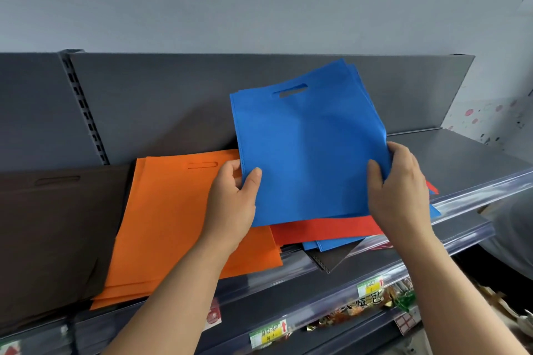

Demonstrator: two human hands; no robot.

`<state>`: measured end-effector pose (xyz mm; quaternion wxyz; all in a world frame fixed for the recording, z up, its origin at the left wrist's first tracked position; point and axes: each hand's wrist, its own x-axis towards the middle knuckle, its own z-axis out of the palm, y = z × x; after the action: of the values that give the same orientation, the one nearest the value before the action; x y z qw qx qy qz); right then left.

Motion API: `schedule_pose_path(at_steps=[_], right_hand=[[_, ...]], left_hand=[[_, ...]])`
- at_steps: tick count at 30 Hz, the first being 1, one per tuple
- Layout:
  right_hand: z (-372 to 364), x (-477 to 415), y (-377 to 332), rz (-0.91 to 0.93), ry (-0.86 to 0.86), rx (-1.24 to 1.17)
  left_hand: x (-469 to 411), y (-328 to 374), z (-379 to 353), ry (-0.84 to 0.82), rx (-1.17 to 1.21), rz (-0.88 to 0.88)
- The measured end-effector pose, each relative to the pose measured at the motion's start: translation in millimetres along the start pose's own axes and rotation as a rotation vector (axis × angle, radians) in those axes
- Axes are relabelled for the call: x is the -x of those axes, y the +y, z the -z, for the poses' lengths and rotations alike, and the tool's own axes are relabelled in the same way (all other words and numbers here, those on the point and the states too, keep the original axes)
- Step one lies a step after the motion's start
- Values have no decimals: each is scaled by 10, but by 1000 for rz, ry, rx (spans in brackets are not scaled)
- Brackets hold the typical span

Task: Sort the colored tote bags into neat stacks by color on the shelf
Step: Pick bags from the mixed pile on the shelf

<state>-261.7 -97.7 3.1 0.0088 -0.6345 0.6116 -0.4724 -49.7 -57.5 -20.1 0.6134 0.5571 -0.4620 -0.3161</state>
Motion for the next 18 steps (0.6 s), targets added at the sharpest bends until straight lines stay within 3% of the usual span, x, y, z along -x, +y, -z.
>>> schedule_pose_path(at_steps=[5,18], right_hand=[[-197,136,-254,34,-73,6],[-934,1126,-1623,173,-304,-134]], left_hand=[[56,12,359,5,16,66],[607,2,2372,286,-491,-65]])
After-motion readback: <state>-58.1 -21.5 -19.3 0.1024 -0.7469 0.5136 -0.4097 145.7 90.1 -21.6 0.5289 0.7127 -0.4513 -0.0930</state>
